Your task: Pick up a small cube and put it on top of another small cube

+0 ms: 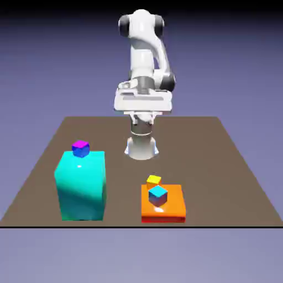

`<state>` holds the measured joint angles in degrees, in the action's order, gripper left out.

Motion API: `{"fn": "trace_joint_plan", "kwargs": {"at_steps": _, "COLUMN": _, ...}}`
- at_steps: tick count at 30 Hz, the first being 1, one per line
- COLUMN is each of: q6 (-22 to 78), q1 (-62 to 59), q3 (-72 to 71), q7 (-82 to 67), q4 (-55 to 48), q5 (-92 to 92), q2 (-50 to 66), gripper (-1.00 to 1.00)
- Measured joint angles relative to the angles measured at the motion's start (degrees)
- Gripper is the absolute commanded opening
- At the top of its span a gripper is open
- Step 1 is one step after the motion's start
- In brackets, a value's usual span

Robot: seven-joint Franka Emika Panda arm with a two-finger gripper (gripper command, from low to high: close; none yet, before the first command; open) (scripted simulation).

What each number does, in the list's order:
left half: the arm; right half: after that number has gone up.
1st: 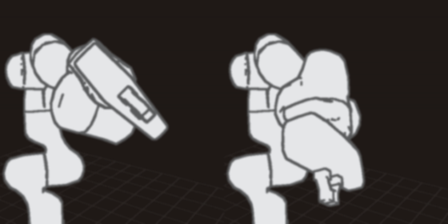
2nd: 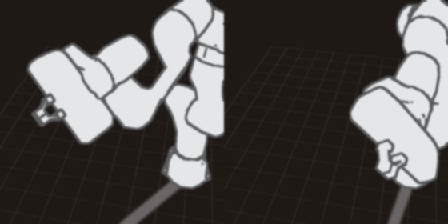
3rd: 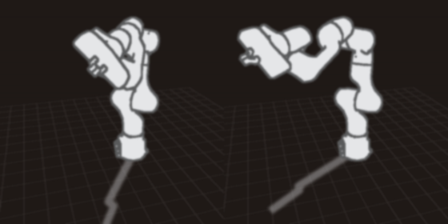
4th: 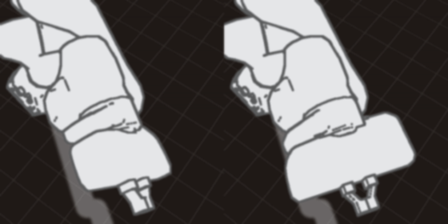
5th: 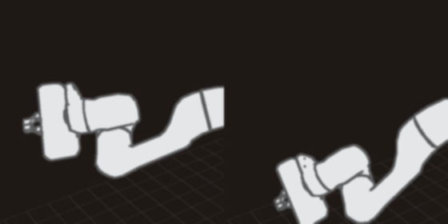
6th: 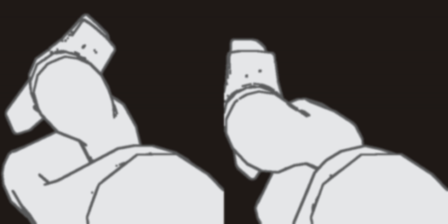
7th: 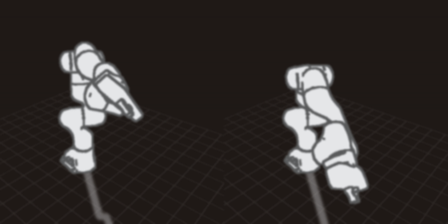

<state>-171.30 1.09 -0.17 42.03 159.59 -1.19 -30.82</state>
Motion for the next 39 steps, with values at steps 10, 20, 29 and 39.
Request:
{"fn": "trace_joint_plan", "kwargs": {"at_steps": 10, "q6": 17.81, "q1": -10.65, "q3": 3.57, "q7": 24.91, "q4": -14.53, "q5": -7.07, "q2": 10.42, "gripper": 0.0}}
{"fn": "trace_joint_plan", "kwargs": {"at_steps": 20, "q6": 25.25, "q1": -25.63, "q3": 2.83, "q7": 49.83, "q4": -21.35, "q5": -6.17, "q2": 19.58, "gripper": 0.0}}
{"fn": "trace_joint_plan", "kwargs": {"at_steps": 29, "q6": 28.1, "q1": -42.66, "q3": -1.35, "q7": 72.25, "q4": -23.82, "q5": -1.02, "q2": 29.7, "gripper": 0.0}}
{"fn": "trace_joint_plan", "kwargs": {"at_steps": 39, "q6": 20.59, "q1": -62.64, "q3": -14.34, "q7": 96.18, "q4": -18.72, "q5": 9.09, "q2": 40.35, "gripper": 0.0}}
